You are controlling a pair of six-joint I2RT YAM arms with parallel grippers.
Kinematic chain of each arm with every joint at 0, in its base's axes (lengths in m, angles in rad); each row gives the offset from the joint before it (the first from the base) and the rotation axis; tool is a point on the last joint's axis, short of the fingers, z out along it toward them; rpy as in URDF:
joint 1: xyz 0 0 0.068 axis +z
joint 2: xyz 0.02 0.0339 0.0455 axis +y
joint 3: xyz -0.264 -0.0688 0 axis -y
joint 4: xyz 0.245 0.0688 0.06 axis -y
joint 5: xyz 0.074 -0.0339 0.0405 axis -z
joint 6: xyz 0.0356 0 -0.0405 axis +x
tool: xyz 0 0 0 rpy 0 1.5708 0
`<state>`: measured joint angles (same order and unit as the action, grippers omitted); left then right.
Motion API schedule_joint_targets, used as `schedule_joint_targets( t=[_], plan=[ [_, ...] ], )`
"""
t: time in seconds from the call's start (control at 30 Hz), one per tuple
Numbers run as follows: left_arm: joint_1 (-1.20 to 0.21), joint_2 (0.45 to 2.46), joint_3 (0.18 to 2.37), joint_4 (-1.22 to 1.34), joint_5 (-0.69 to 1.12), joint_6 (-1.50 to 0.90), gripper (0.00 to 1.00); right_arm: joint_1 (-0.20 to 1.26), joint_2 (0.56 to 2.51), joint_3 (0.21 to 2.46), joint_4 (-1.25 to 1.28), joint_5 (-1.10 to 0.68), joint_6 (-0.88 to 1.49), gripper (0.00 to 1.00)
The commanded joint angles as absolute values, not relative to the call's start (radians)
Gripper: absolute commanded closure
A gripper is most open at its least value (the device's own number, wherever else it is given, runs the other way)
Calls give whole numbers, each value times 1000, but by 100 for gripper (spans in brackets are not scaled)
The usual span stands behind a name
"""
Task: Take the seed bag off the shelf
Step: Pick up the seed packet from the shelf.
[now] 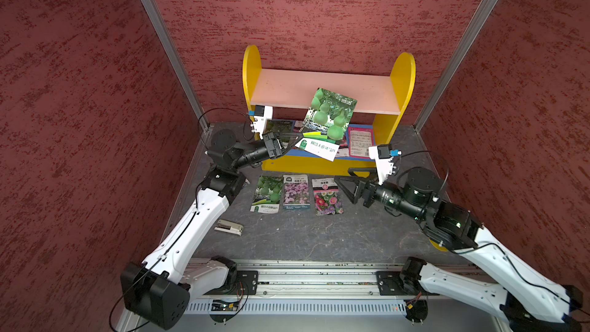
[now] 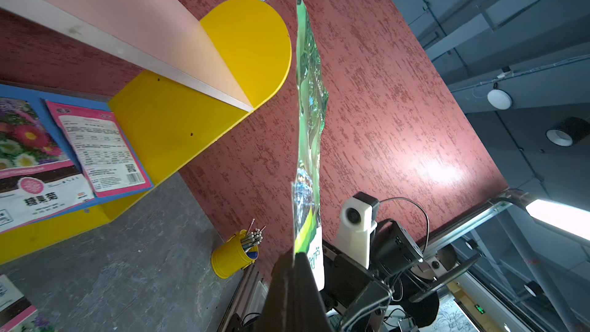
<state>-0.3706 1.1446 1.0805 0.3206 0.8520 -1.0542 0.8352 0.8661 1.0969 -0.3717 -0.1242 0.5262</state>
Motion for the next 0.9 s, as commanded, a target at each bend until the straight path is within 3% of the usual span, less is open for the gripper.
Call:
schedule_joint_targets(
  t=[0.0, 0.2, 0.63, 0.87],
  plan=[
    [-415, 1141, 1051, 401, 788, -1024, 100, 778, 883, 1118, -214, -275, 599, 17],
    [-464, 1157, 1028, 446, 757, -1022, 100, 697, 895, 1117, -100, -373, 665, 25],
    [-506, 1170, 1011, 513, 734, -1030, 100, 590, 915, 1131, -3, -387, 709, 49],
    [-516, 1169, 983, 534, 720, -1034, 100, 550, 923, 1138, 11, -365, 710, 71]
  ],
)
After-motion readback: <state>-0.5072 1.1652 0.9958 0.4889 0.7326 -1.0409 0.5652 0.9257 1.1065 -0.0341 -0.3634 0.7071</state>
